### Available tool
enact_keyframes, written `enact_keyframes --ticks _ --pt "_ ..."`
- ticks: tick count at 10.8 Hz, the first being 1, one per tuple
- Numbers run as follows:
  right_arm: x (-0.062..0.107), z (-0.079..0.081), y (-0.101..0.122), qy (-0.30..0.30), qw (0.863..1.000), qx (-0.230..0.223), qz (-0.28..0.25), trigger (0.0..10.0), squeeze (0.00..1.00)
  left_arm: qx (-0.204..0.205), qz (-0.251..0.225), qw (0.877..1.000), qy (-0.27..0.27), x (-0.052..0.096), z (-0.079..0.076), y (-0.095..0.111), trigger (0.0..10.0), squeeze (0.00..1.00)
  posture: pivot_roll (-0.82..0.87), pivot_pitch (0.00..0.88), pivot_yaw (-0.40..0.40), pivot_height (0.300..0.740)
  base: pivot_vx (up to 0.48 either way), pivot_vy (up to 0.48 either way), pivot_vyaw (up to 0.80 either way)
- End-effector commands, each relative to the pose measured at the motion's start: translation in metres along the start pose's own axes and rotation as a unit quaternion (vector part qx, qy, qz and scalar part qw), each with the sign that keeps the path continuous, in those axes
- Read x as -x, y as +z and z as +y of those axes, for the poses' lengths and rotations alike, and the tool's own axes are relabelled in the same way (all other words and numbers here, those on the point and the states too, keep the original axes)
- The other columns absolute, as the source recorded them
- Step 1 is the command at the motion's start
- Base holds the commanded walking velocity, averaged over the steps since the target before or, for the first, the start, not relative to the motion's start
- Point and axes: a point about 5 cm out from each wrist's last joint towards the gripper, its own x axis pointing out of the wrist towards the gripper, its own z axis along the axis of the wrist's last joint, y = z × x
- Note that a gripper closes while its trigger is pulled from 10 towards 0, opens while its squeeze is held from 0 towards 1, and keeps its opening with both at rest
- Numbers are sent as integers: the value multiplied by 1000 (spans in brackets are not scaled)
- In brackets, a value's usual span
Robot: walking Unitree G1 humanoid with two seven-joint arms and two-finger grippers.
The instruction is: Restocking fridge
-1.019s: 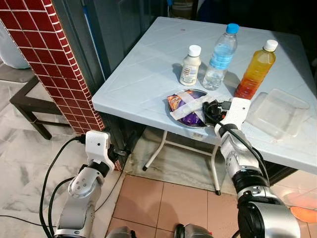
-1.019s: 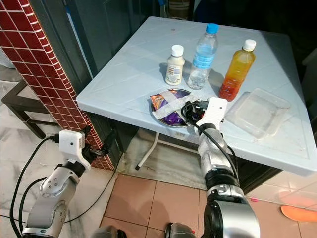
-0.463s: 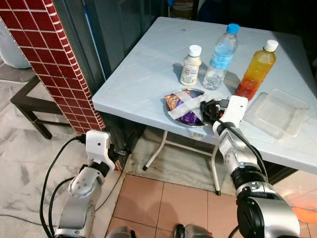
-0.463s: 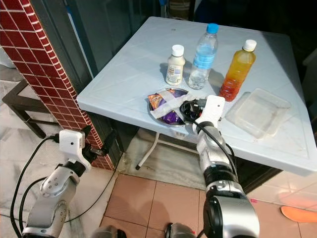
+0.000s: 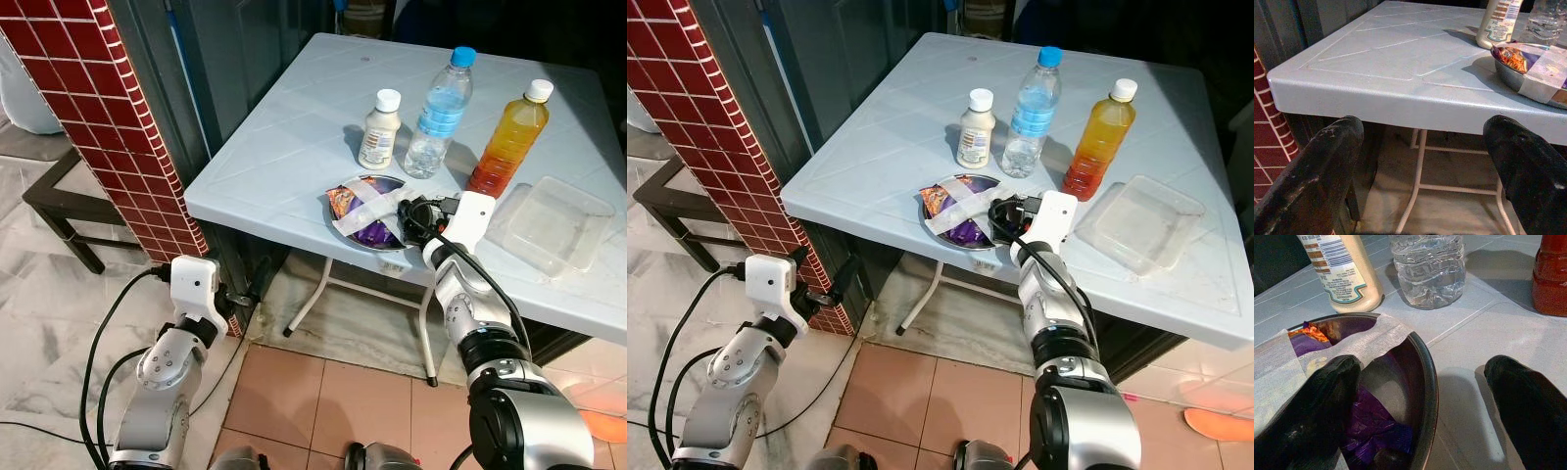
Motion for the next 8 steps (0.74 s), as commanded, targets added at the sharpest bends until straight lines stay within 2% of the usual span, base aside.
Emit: enact_keyframes --ticks 1,2,3,4,5,8 --pt "2 -2 -8 -2 1000 -5 20 10000 0 -5 7 1000 1 -1 1 -1 10000 0 34 48 24 740 0 0 0" --pt "1 -2 -8 -2 1000 -6 22 10000 0 -6 6 1000 1 -1 1 -1 10000 0 34 47 26 740 0 0 0" --pt "1 -1 -14 -6 999 -16 48 10000 0 -7 7 1000 0 -2 1 -1 10000 0 32 47 25 740 0 0 0" --pt "2 0 -21 -12 997 -39 72 3451 0 -8 8 1000 -2 -2 0 -2 10000 0 32 46 25 740 0 0 0" --pt "2 0 -22 -13 996 -44 71 0 0 -7 8 1000 -2 -2 0 -2 10000 0 34 47 25 740 0 0 0" --pt "1 1 -18 -24 996 -44 73 0 0 -7 9 1000 -1 -2 0 -2 10000 0 33 48 24 740 0 0 0"
